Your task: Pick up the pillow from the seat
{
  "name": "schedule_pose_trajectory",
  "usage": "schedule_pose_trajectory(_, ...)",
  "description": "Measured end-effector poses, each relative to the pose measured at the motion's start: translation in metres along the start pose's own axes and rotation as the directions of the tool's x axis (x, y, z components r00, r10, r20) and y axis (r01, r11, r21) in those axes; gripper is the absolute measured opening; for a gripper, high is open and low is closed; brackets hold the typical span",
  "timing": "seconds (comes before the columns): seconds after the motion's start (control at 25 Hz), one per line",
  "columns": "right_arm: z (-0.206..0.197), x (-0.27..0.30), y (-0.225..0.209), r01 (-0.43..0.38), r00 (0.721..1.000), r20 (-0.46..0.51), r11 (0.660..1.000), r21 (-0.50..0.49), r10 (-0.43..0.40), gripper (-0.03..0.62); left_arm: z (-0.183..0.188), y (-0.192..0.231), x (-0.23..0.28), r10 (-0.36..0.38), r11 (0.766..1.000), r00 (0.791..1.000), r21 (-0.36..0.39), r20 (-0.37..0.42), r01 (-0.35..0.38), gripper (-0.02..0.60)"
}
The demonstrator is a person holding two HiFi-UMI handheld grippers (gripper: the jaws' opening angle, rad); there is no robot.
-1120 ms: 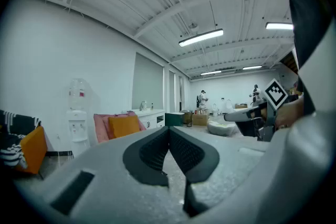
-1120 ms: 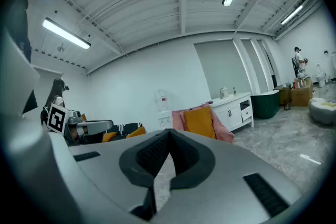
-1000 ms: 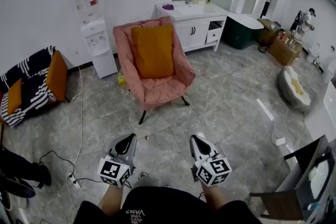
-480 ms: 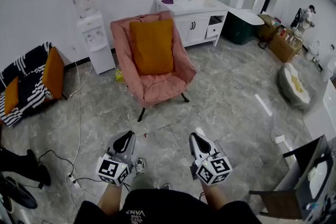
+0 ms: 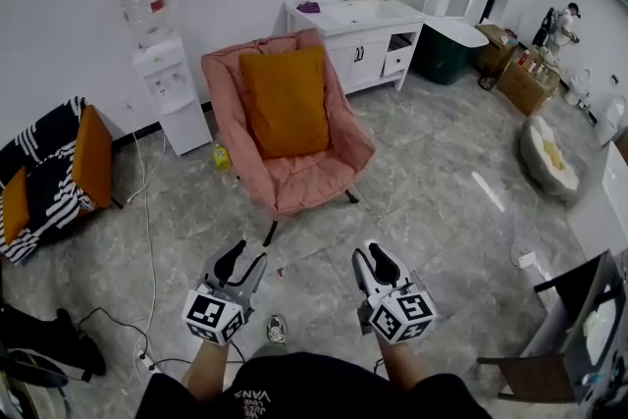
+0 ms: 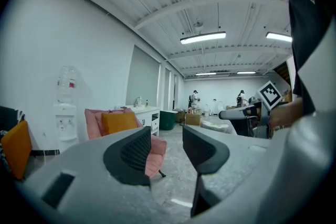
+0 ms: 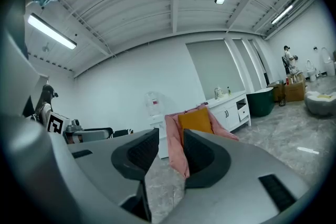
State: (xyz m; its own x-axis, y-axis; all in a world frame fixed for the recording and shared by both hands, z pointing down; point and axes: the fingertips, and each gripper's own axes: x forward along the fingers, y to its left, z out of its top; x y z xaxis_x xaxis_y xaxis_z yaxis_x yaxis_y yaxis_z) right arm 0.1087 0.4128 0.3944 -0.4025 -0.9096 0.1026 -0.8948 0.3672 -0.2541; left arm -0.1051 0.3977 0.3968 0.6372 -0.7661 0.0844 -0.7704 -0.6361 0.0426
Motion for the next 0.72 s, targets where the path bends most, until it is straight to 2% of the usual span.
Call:
schedule_pose_trajectory(0.36,0.010,0.062,0.013,0.078,0.996,0.036,0.997,0.020,-0.079,0.137,0.013,0.072,0.028,-0.074,0.997,0.997,0.020,-0.004,0.075,0.184)
schedule_pose_trajectory(0.56,0.010,0.081,0.013,0.121,0.992,0.036,0.992,0.040,-0.122,0.137,0.013,0.094,0.037,-0.112,0.993,0.994,0.025,-0.014,0.113,0.184)
schedule_pose_trajectory(0.72,0.008,0.094,0.005,0.141,0.990,0.018,0.989,0.043,-0.142,0.137,0.009,0.111,0.052,-0.111,0.994,0.994,0.009,-0.022,0.112,0.184)
